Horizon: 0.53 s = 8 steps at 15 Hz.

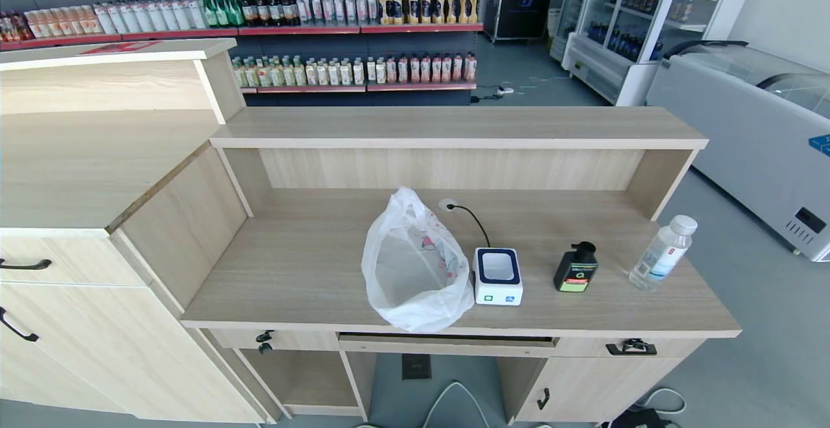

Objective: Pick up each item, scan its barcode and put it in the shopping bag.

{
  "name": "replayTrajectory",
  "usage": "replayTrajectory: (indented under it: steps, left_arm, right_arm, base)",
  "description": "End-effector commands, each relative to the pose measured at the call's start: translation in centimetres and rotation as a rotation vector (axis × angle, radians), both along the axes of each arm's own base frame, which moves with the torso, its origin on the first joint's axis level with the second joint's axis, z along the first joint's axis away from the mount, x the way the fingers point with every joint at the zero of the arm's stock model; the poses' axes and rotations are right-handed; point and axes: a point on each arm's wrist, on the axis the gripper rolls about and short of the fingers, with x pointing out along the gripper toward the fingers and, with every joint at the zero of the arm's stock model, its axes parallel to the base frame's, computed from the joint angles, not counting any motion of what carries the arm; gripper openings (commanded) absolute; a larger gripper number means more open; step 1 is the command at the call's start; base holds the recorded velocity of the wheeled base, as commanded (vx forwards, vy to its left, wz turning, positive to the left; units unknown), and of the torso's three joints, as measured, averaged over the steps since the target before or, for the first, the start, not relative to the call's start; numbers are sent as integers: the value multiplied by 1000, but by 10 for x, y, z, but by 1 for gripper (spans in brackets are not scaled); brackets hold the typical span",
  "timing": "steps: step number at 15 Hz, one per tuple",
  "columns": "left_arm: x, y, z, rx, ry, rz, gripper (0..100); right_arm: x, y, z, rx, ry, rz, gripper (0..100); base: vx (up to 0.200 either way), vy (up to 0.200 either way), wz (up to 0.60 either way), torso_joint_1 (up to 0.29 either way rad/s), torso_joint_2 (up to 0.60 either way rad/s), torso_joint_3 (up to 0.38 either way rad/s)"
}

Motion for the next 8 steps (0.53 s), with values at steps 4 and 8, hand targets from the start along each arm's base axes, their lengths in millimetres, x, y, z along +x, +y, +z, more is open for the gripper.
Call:
replayTrajectory:
  steps: [4,8]
  left_arm:
    - [0,0,0,0,1,2,100]
    - [0,0,0,0,1,1,100]
  right_arm:
    - [147,-34,-52,-24,244,0,100]
    - [178,-88,-109,-250,422,148,100]
  base:
    - [0,0,0,0,0,0]
    - [0,0,0,0,0,0]
